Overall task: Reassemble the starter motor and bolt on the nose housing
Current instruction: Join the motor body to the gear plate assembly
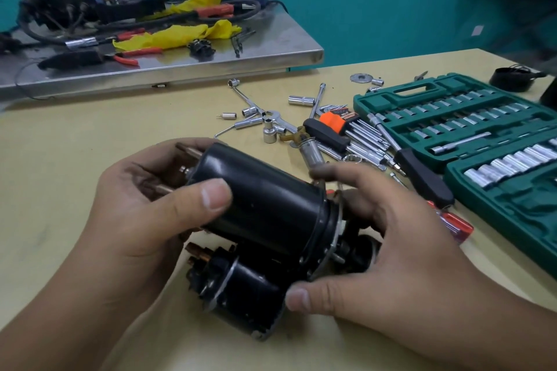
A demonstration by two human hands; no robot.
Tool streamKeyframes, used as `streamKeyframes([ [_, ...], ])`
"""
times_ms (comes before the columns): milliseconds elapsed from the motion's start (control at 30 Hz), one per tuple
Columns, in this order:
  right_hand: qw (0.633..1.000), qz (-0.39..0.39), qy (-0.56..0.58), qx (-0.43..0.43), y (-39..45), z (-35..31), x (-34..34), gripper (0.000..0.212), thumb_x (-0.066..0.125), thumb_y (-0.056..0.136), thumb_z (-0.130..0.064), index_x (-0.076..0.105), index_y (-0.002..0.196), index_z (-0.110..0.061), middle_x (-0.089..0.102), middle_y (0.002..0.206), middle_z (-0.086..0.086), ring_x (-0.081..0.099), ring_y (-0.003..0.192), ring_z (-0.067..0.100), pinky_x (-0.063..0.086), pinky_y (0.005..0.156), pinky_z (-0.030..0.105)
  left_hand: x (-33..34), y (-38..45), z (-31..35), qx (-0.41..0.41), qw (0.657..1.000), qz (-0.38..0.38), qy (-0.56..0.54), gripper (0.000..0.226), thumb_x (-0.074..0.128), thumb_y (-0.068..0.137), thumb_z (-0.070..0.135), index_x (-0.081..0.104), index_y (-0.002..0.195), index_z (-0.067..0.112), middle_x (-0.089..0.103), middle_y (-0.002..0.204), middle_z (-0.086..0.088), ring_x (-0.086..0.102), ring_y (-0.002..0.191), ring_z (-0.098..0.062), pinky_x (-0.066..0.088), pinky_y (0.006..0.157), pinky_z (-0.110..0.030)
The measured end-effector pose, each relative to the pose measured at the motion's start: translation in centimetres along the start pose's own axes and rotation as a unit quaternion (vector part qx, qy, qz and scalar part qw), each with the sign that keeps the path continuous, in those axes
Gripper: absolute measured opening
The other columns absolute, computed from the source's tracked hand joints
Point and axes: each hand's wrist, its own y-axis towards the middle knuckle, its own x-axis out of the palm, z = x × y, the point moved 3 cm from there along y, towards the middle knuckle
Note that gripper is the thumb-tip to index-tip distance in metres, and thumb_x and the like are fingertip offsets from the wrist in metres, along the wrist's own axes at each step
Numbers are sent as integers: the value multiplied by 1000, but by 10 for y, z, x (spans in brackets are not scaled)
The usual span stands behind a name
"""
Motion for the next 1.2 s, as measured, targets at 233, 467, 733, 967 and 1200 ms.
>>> streamKeyframes([
  [233, 996, 48, 33, -64, 11, -2, -7, 95, 99, 52, -14, 43, 124, -43, 78, 103, -11, 77, 87, 18, 62, 77, 36, 4, -2, 7, 10, 999, 37, 5, 84, 99, 38, 55, 74, 99, 4, 73, 84, -19, 71, 67, -32, 58, 56, -31],
  [467, 995, 61, 30, -72, 7, 3, -6, 98, 101, 49, -15, 40, 119, -48, 78, 105, -15, 76, 87, 9, 54, 74, 13, 4, -7, 17, 60, 991, 67, 102, 80, 94, 38, 69, 76, 95, 15, 74, 88, -21, 72, 77, -48, 62, 67, -47],
  [733, 992, 81, -3, -100, 4, 0, -4, 103, 99, 49, -31, 37, 129, -47, 77, 105, -18, 68, 112, 17, 51, 92, 31, -4, -8, 31, 84, 986, -47, 137, 82, 99, 42, 59, 70, 115, 33, 77, 100, -7, 77, 84, -34, 64, 64, -46],
  [967, 991, 80, 47, -100, 5, 3, 0, 92, 98, 56, -22, 39, 124, -41, 77, 111, -6, 74, 95, 29, 60, 82, 45, -5, -9, 24, 85, 982, 47, 163, 79, 88, 42, 79, 76, 100, 26, 76, 87, -9, 73, 77, -39, 61, 65, -44],
  [1200, 990, 80, 69, -97, 5, 7, 0, 85, 96, 59, -14, 38, 117, -36, 77, 108, 5, 74, 85, 31, 60, 74, 37, -6, -5, 35, 82, 969, -103, 211, 85, 95, 45, 64, 71, 119, 31, 75, 107, -3, 77, 84, -22, 64, 60, -35],
])
